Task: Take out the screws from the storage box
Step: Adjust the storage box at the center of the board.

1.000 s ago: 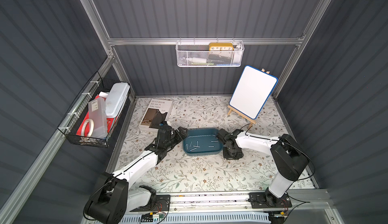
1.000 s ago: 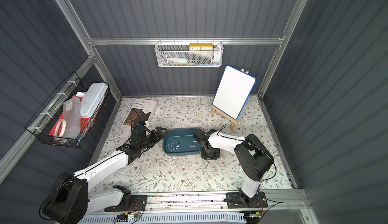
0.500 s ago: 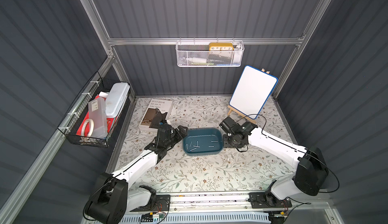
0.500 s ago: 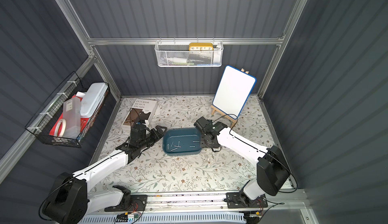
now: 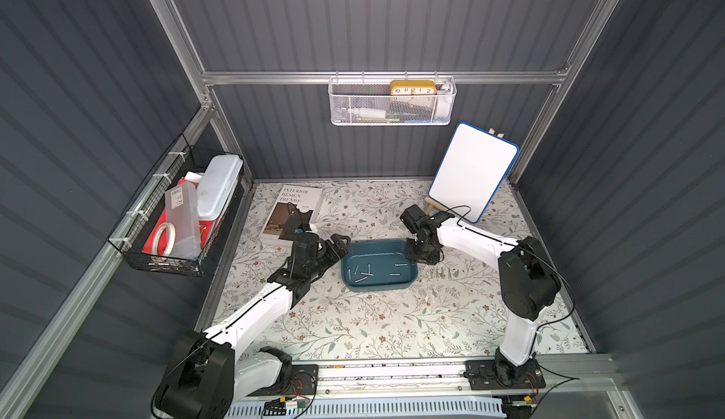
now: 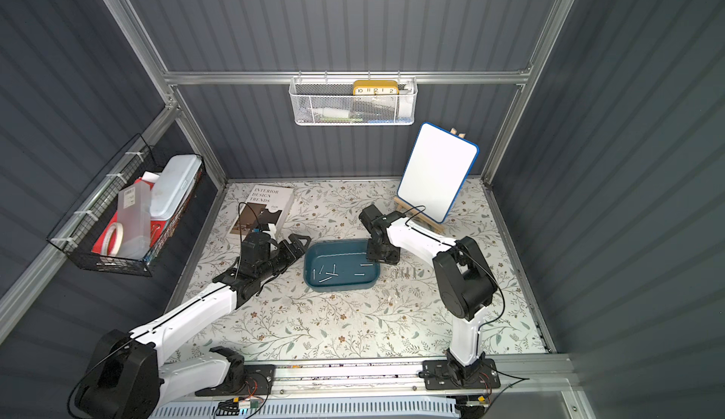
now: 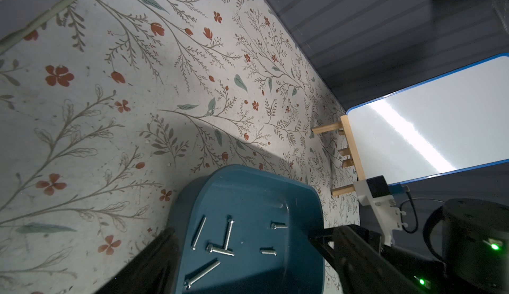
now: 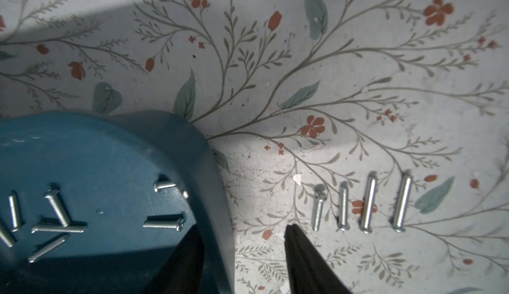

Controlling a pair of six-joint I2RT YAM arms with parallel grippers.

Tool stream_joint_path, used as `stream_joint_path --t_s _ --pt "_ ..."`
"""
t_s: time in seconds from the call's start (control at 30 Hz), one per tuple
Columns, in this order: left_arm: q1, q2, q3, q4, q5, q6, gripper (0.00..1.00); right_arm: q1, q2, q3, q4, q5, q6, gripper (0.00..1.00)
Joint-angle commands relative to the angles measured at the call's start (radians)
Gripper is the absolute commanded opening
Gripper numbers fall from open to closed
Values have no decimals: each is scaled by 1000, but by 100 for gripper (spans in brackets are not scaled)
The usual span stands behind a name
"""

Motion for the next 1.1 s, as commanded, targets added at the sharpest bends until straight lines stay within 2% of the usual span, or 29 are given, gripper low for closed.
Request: stream_joint_path --t_s 0.0,0.27,0.4,0.7,0.93,1.07 --pt "-3 -39 -12 -30 -11 -12 91 -2 39 54 -27 -20 -5 48" --pt "-3 -42 -33 -33 2 -23 91 -1 88 116 -63 5 20 19" --pt "-3 -61 -40 -34 4 -19 91 0 113 158 -111 0 7 1" --pt "-3 -97 -13 -98 23 2 92 -2 109 241 -266 -7 -38 0" --pt "-3 -123 67 -166 23 -21 90 -20 71 242 -370 -229 -92 0" --pt "-3 -134 116 -178 26 -30 90 -19 43 190 -381 -354 -50 0"
